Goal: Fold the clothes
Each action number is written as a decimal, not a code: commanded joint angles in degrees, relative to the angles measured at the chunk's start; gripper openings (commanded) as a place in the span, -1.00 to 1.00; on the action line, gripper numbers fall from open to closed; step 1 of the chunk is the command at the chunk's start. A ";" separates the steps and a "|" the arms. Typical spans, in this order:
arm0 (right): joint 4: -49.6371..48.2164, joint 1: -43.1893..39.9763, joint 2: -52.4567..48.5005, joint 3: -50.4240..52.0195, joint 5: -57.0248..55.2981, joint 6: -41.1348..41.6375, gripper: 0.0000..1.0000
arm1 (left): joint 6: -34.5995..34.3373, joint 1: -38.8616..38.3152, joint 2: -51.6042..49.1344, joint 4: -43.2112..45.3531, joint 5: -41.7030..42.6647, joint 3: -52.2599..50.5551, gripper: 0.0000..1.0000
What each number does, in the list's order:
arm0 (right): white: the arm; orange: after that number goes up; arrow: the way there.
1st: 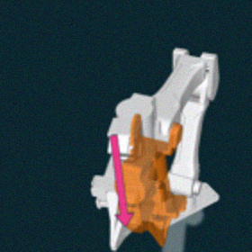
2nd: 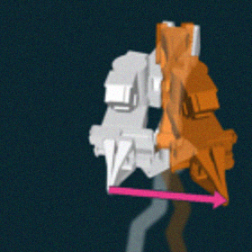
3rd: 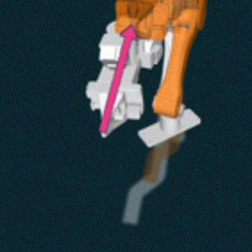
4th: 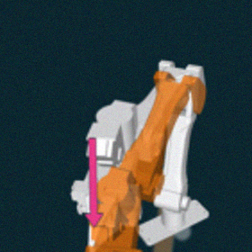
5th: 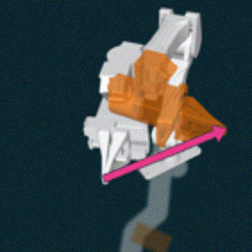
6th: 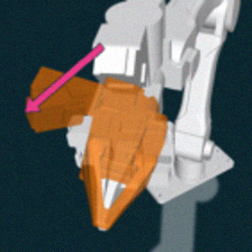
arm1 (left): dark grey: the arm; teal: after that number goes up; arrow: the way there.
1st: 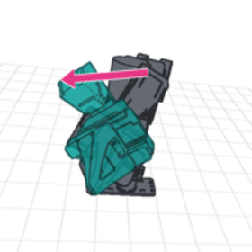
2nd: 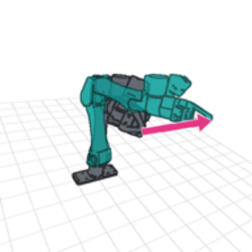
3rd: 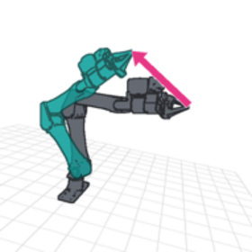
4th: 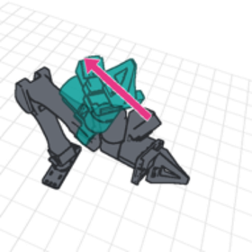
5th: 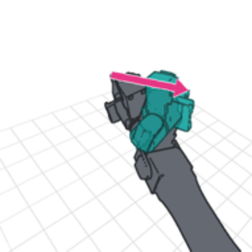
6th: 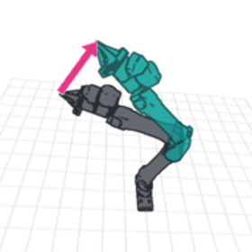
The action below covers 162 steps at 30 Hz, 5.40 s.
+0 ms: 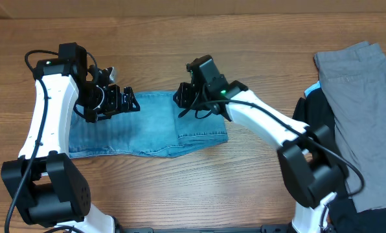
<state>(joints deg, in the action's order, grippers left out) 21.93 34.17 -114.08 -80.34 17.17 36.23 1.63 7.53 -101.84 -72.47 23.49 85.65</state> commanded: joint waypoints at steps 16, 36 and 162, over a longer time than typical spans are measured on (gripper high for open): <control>5.25 -5.22 0.09 -8.76 -3.41 -7.08 -0.42 | -0.57 0.15 -0.04 3.02 -0.11 -4.26 1.00; 4.70 -0.63 -10.23 -10.69 2.84 -4.72 -0.34 | -5.07 0.15 -0.04 11.13 0.07 -14.36 1.00; 28.46 0.44 8.87 -2.99 -29.14 7.58 -0.90 | -8.31 0.15 -0.04 15.54 -0.11 -14.36 1.00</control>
<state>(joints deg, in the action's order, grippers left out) 52.53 31.62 -105.89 -81.71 -11.88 40.45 -6.07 7.53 -101.89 -57.14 23.49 71.53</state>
